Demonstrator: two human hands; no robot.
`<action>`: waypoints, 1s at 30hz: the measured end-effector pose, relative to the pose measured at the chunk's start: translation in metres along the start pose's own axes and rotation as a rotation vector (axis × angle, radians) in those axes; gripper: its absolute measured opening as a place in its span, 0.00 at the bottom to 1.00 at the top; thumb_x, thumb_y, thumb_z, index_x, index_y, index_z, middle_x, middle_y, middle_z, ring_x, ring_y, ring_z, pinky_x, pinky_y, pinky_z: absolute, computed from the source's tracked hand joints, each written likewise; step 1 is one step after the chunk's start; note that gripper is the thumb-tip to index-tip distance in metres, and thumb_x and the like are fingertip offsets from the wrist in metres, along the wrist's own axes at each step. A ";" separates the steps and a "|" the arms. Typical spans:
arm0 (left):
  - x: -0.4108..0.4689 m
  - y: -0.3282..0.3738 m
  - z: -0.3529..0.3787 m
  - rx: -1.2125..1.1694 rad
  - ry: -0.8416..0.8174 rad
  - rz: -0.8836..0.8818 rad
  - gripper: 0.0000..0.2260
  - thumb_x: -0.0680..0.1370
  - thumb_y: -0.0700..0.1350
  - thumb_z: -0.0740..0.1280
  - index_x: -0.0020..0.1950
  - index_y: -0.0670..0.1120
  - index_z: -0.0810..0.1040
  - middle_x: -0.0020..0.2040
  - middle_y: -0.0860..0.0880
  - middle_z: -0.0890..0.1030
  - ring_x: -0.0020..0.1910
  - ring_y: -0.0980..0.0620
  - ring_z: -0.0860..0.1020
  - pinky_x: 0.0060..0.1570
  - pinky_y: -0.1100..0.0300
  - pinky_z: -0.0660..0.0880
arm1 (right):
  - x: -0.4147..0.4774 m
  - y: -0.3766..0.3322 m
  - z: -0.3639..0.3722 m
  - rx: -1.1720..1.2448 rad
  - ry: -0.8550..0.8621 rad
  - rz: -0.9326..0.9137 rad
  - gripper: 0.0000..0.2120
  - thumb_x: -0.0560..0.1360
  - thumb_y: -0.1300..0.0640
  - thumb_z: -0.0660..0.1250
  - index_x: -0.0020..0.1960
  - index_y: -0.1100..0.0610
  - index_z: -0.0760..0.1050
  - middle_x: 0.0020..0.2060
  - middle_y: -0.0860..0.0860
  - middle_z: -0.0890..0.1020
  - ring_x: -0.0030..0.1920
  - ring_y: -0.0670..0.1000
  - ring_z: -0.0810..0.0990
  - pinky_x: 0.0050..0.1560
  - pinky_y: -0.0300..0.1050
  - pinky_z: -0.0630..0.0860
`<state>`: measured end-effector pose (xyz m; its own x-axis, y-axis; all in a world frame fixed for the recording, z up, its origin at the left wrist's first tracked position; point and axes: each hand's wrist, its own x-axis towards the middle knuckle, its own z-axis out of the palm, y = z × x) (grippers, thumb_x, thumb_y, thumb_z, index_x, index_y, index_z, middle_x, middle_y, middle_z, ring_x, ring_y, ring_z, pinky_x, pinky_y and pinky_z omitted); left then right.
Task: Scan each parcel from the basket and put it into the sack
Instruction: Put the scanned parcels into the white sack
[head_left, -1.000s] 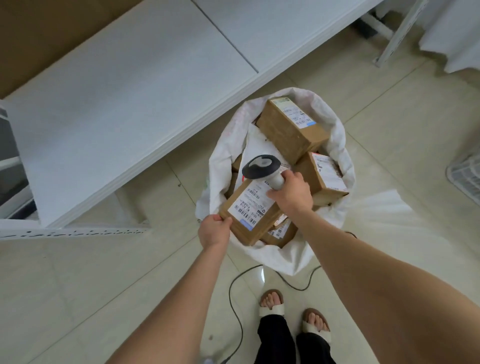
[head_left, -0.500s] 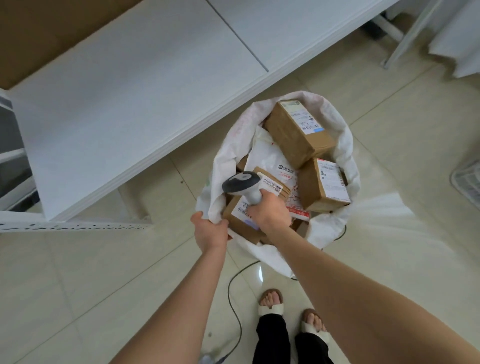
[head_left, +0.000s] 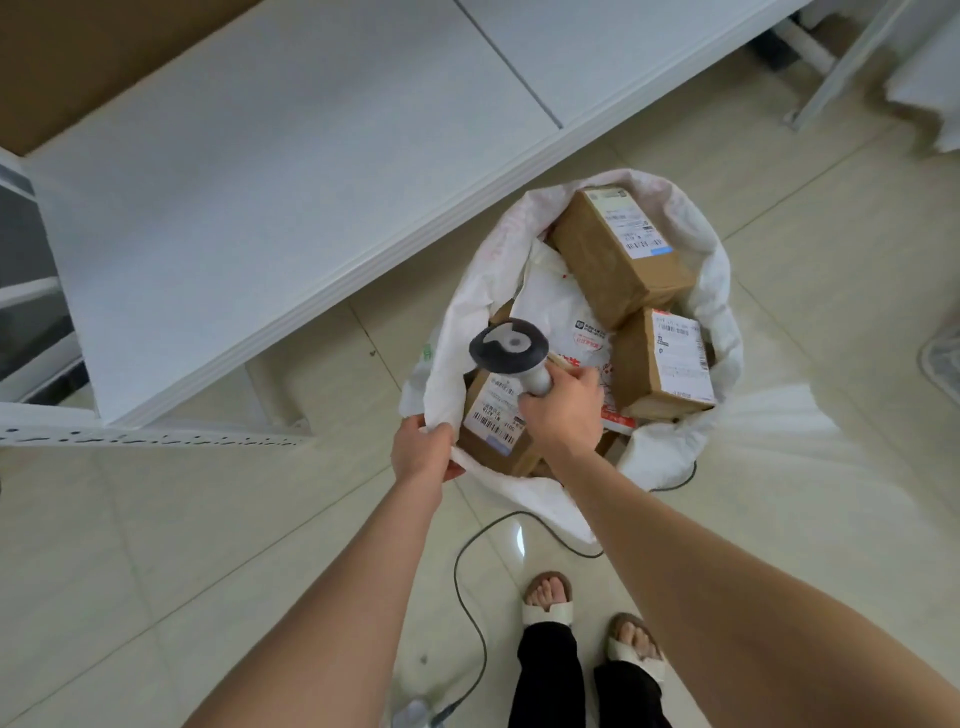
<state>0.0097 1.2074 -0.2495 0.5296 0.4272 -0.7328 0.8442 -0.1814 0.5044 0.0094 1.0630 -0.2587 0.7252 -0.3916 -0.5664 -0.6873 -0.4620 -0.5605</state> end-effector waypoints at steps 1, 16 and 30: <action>-0.001 0.004 0.003 0.032 0.000 0.003 0.16 0.74 0.35 0.61 0.62 0.41 0.74 0.55 0.39 0.79 0.47 0.40 0.80 0.36 0.53 0.81 | 0.006 0.001 -0.007 -0.008 0.041 -0.009 0.20 0.74 0.55 0.68 0.65 0.49 0.74 0.68 0.51 0.67 0.66 0.55 0.67 0.61 0.52 0.74; 0.001 0.003 0.021 0.380 -0.008 0.031 0.12 0.76 0.43 0.66 0.58 0.41 0.71 0.54 0.40 0.79 0.42 0.43 0.80 0.37 0.52 0.81 | 0.006 0.008 -0.022 0.059 -0.206 -0.044 0.12 0.75 0.53 0.69 0.57 0.50 0.74 0.45 0.47 0.77 0.46 0.49 0.77 0.44 0.43 0.73; -0.063 0.101 0.099 0.844 0.017 0.348 0.22 0.77 0.48 0.66 0.69 0.44 0.67 0.68 0.42 0.62 0.66 0.42 0.65 0.60 0.46 0.73 | 0.027 0.059 -0.165 0.664 0.118 0.462 0.14 0.74 0.59 0.71 0.56 0.62 0.74 0.43 0.56 0.79 0.38 0.54 0.78 0.41 0.49 0.80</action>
<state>0.0701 1.0749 -0.1978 0.7697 0.2388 -0.5920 0.4209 -0.8871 0.1893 -0.0045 0.8933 -0.2077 0.3369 -0.5257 -0.7811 -0.7728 0.3195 -0.5484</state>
